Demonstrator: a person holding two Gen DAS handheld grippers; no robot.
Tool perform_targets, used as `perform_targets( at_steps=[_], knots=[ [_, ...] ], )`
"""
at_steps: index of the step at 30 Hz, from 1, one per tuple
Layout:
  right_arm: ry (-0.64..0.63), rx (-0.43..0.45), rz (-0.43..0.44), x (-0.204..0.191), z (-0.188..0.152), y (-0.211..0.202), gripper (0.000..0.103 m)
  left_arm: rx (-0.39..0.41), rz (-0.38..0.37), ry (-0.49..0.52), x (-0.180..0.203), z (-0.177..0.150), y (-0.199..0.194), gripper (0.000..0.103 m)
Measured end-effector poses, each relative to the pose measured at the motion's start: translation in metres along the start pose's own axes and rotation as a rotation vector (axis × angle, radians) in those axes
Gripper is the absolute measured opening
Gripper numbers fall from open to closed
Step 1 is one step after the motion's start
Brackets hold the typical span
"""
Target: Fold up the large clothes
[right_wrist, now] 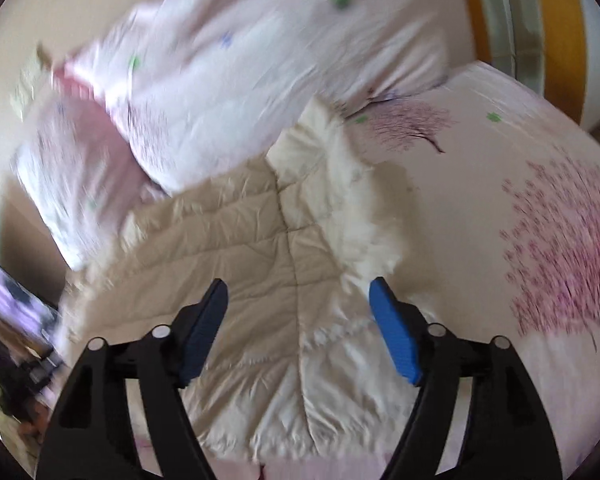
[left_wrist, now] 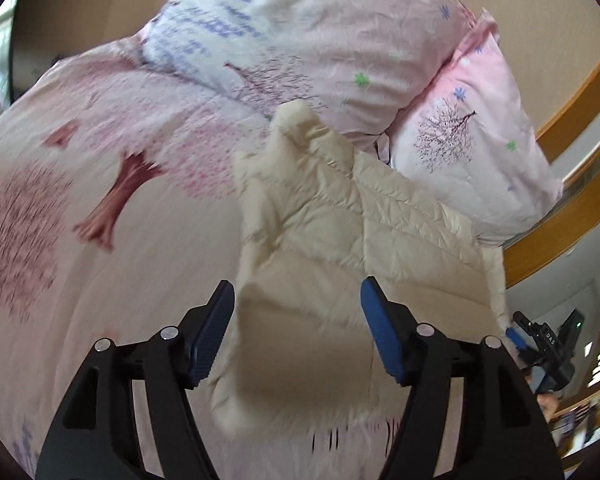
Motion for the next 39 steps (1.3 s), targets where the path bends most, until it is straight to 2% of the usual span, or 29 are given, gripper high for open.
perform_targets(
  at_steps=[4,7,13,16,19,20,21,22,24,26,29,31,34,39],
  knots=[
    [0.14,-0.026,-0.017,0.039,0.001,-0.011,0.079,-0.032,-0.004,-0.066,-0.022,-0.011,-0.005,0.066],
    [0.212,-0.076,-0.011,0.061,-0.005,-0.007,0.079,-0.068,-0.017,-0.129,-0.037,-0.02,-0.001,0.066],
    [0.285,-0.191,0.097,0.075,-0.02,0.014,0.079,-0.14,-0.098,-0.168,-0.036,-0.035,0.01,0.067],
    [0.29,-0.208,0.121,0.079,-0.023,0.017,0.081,-0.174,-0.132,-0.18,-0.03,-0.041,0.018,0.067],
    [0.273,-0.221,0.135,0.076,-0.021,0.018,0.081,-0.162,-0.133,-0.183,-0.026,-0.042,0.021,0.067],
    [0.267,-0.226,0.145,0.074,-0.022,0.019,0.074,-0.159,-0.141,-0.202,-0.026,-0.042,0.021,0.066],
    [0.264,-0.237,0.159,0.072,-0.022,0.02,0.06,-0.16,-0.155,-0.215,-0.026,-0.042,0.022,0.066],
    [0.266,-0.249,0.181,0.071,-0.024,0.021,0.054,-0.157,-0.167,-0.226,-0.026,-0.044,0.024,0.061],
    [0.279,-0.254,0.234,0.071,-0.026,0.023,0.034,-0.149,-0.173,-0.227,-0.026,-0.045,0.027,0.048],
    [0.306,-0.254,0.289,0.07,-0.028,0.023,0.027,-0.142,-0.199,-0.234,-0.026,-0.046,0.028,0.029],
    [0.304,-0.249,0.334,0.063,-0.027,0.021,0.022,-0.11,-0.222,-0.218,-0.029,-0.042,0.02,0.019],
    [0.302,-0.254,0.372,0.054,-0.028,0.018,0.021,-0.075,-0.232,-0.211,-0.033,-0.038,0.008,0.017],
    [0.269,-0.269,0.43,0.033,-0.032,0.01,0.021,-0.021,-0.239,-0.222,-0.043,-0.034,-0.015,0.016],
    [0.189,-0.329,0.497,-0.005,-0.055,0.006,0.021,0.068,-0.21,-0.263,-0.074,-0.038,-0.059,0.016]
  ],
)
Point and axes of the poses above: each gripper's, at about its wrist camera, not at the fingertips, and y roughly the way its jaws point, x to its right, z to its top, the point moved 2 cm from there along y, roughly the way its jaws point, and after that the axes turned 4 degrees about z, right-handed, at the moved point
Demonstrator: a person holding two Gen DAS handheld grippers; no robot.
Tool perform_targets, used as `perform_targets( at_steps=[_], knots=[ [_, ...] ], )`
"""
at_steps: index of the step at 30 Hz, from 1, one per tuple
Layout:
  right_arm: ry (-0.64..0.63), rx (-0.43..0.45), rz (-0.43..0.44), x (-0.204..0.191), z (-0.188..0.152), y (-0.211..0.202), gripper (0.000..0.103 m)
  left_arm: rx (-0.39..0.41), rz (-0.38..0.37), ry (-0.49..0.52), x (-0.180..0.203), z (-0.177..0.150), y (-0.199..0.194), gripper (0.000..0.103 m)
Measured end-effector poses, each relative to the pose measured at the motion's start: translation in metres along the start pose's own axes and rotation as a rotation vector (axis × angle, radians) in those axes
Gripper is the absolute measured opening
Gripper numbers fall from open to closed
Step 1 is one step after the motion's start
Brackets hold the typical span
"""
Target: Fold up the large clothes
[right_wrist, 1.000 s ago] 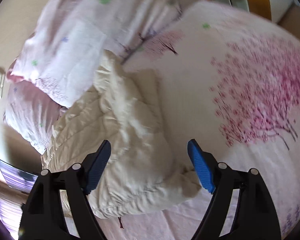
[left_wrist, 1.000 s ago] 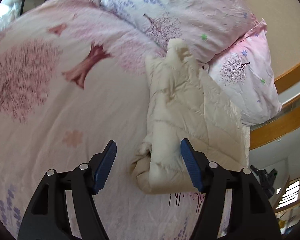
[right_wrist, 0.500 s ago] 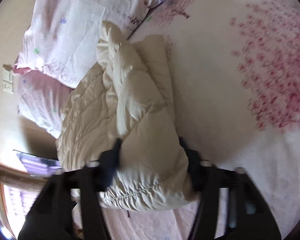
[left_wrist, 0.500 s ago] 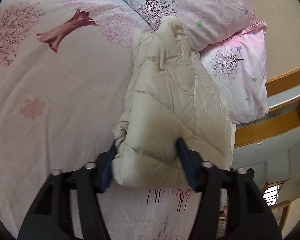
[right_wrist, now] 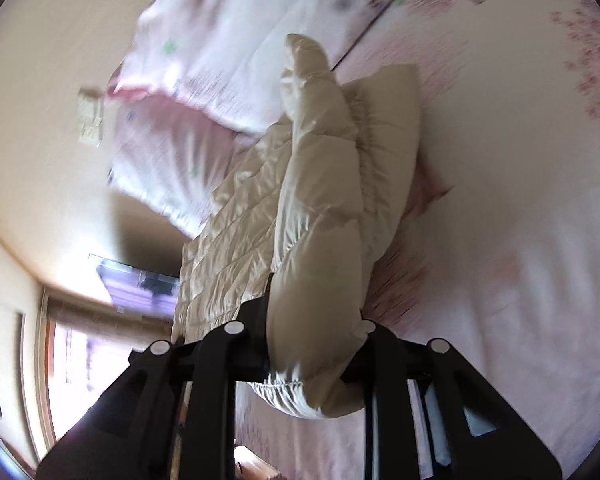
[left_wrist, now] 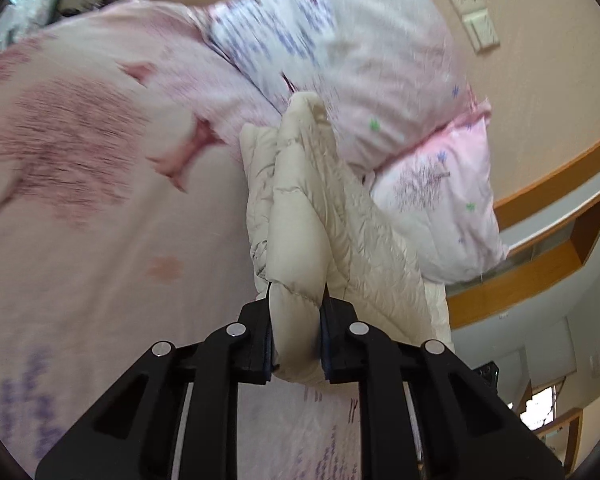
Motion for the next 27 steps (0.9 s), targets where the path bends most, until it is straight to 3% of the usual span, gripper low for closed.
perform_targets(
  at_steps=[3,7,12,16,18,20,22,24,27],
  knots=[
    [-0.038,-0.032,-0.023,-0.005,-0.022,0.007,0.021,0.026,0.013,-0.03,-0.017,-0.007,-0.019,0.016],
    [-0.067,-0.012,-0.138,0.005,-0.036,0.007,0.024,0.01,0.019,-0.055,-0.037,-0.027,-0.023,0.016],
    [-0.141,0.047,-0.351,-0.001,-0.039,0.01,0.061,0.006,0.042,-0.049,-0.042,-0.031,-0.019,0.025],
    [-0.277,0.225,-0.526,-0.04,-0.04,-0.004,0.065,0.037,0.078,-0.029,-0.04,-0.032,-0.028,0.063],
    [-0.356,0.32,-0.569,-0.063,-0.044,-0.008,0.066,0.07,0.1,-0.02,-0.04,-0.034,-0.036,0.064],
    [-0.448,0.365,-0.542,-0.091,-0.051,0.001,0.066,0.084,0.113,-0.018,-0.04,-0.038,-0.043,0.064],
    [-0.525,0.338,-0.508,-0.113,-0.057,0.024,0.064,0.098,0.129,-0.007,-0.038,-0.043,-0.049,0.065],
    [-0.609,0.275,-0.48,-0.131,-0.067,0.056,0.048,0.111,0.149,0.003,-0.036,-0.052,-0.055,0.065],
    [-0.675,0.194,-0.455,-0.146,-0.076,0.099,0.032,0.115,0.146,0.013,-0.032,-0.063,-0.06,0.065]
  ],
)
Point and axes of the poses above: each gripper's, at about its wrist camera, not at the fingertips, and y roughly the way its jaws point, x to its right, z to its top, the point moved 2 cm from there along y, roughly the way its jaws point, and after that the axes turned 4 degrees about z, right-handed, at the moved point
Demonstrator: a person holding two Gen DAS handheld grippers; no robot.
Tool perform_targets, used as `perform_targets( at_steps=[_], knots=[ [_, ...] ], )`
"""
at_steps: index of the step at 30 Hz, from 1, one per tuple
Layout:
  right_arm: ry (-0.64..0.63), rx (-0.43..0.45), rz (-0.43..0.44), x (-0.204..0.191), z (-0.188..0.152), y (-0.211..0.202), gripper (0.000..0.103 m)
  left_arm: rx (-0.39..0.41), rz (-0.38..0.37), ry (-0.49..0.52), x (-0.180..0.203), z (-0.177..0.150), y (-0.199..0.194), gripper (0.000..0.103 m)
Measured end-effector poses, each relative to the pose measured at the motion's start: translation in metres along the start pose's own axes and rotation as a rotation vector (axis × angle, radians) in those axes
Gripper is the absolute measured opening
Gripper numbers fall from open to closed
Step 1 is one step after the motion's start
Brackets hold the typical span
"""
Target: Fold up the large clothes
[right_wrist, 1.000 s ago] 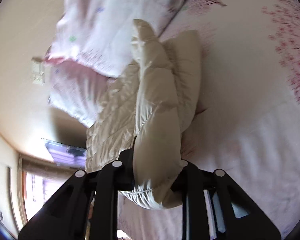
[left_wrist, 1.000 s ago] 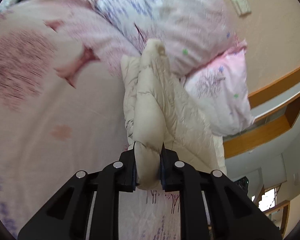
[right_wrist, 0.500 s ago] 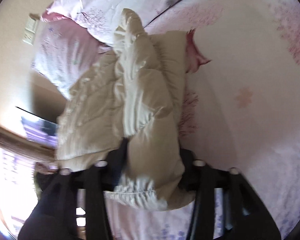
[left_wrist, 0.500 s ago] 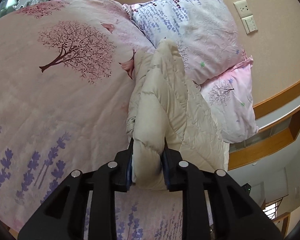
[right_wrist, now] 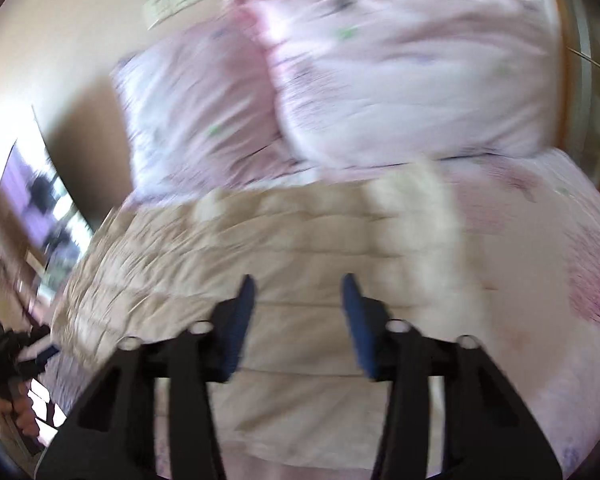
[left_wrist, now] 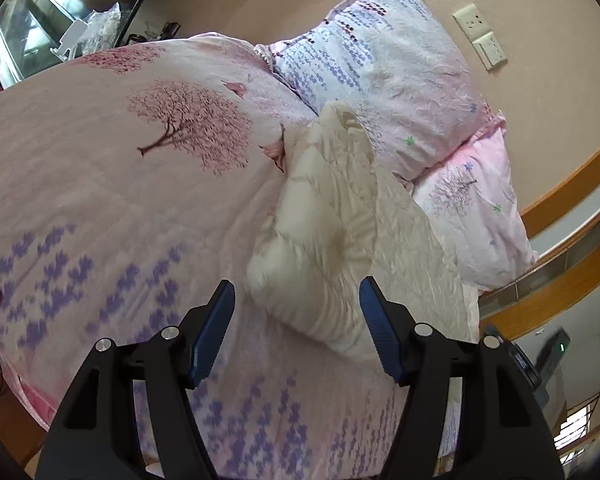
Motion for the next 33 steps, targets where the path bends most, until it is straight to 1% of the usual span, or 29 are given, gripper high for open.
perform_targets(
  at_steps=[2,5,8,13,19,22,26,33],
  knots=[
    [-0.029,-0.013,0.013,-0.019,-0.001,0.012,0.031,-0.012,0.0,0.015,0.006,-0.008,0.0,0.065],
    [-0.05,-0.026,0.018,-0.037,-0.003,0.025,0.03,-0.038,-0.006,0.034,0.014,-0.017,0.005,0.065],
    [-0.053,-0.035,0.024,-0.042,-0.003,0.031,0.03,-0.061,-0.026,0.039,0.021,-0.021,0.013,0.065],
    [-0.068,-0.041,0.01,-0.049,-0.008,0.039,0.03,-0.082,-0.033,0.016,0.024,-0.024,0.026,0.066],
    [-0.075,-0.121,-0.045,-0.047,-0.021,0.066,0.031,-0.061,0.004,-0.02,0.021,-0.022,0.034,0.069],
    [-0.101,-0.132,-0.072,-0.051,-0.027,0.073,0.031,-0.043,0.012,-0.058,0.018,-0.018,0.036,0.069],
    [-0.111,-0.143,-0.084,-0.052,-0.032,0.077,0.031,-0.02,0.011,-0.108,0.016,-0.01,0.041,0.071],
    [-0.155,-0.135,-0.116,-0.056,-0.039,0.083,0.031,0.029,0.002,-0.188,0.016,0.007,0.052,0.071]
  ],
)
Point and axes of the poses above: each gripper's, at about its wrist camera, not at the fingertips, and y roughly the way its jaws point, x to its right, z to its top, the point moved 2 cm from there along y, roughly the way its jaws point, and after that the axes turned 4 degrees about z, right-handed, at the moved point
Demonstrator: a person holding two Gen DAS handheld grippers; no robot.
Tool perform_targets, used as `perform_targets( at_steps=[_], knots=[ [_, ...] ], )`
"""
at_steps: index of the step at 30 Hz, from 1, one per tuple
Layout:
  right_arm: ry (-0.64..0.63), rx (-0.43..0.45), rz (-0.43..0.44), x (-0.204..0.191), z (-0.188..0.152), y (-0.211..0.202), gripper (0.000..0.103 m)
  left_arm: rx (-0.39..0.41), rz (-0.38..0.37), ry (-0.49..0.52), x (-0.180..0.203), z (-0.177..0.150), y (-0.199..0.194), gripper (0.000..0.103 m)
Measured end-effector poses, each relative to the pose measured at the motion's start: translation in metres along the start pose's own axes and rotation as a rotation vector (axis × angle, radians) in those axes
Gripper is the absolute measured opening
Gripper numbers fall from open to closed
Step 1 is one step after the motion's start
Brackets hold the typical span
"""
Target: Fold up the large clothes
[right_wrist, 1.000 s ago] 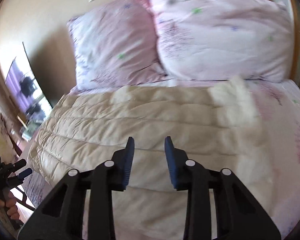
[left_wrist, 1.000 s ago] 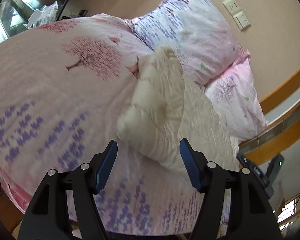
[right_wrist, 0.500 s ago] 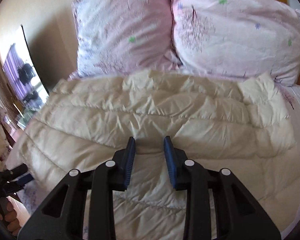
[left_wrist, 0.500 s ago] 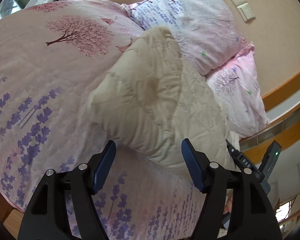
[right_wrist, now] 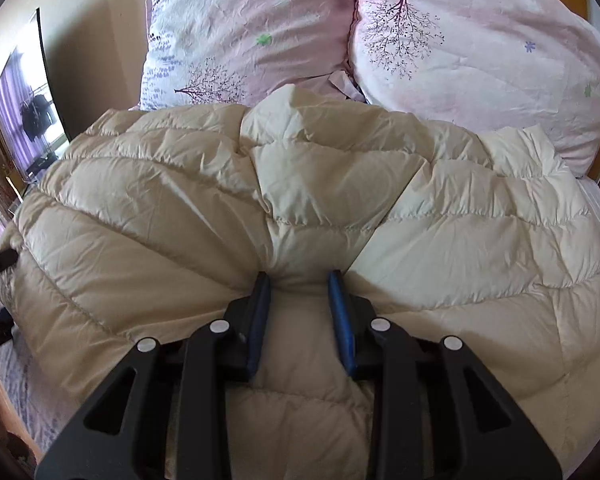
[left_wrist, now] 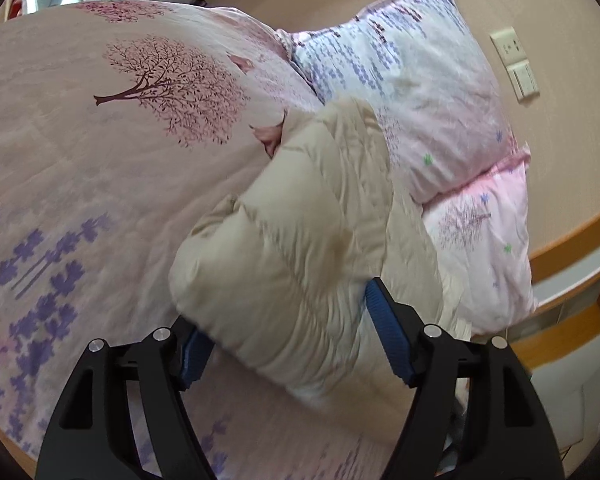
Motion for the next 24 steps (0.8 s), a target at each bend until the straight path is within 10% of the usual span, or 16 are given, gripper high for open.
perform_targets(
  at_steps=[3,10,24],
  knots=[
    [-0.01,0.004,-0.01,-0.001,-0.001,0.001,0.031,0.023,-0.014,-0.022,0.002,0.003,0.005,0.069],
    [0.001,-0.003,0.001,0.002,0.0,0.003,0.031,0.101,-0.097,0.062,0.03,0.007,-0.005,0.028],
    [0.007,-0.013,-0.003,0.003,0.001,0.005,0.032,0.134,-0.402,0.43,0.158,-0.019,-0.036,0.025]
  ],
)
Point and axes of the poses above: each gripper's, at about its wrist camera, not at the fingertips, and y roughly the way its jaws point, x to its right, z to its top, the point moved 2 cm from there along y, roughly the way its jaws point, and after that the axes turned 4 degrees about z, right-handed, at the moved point
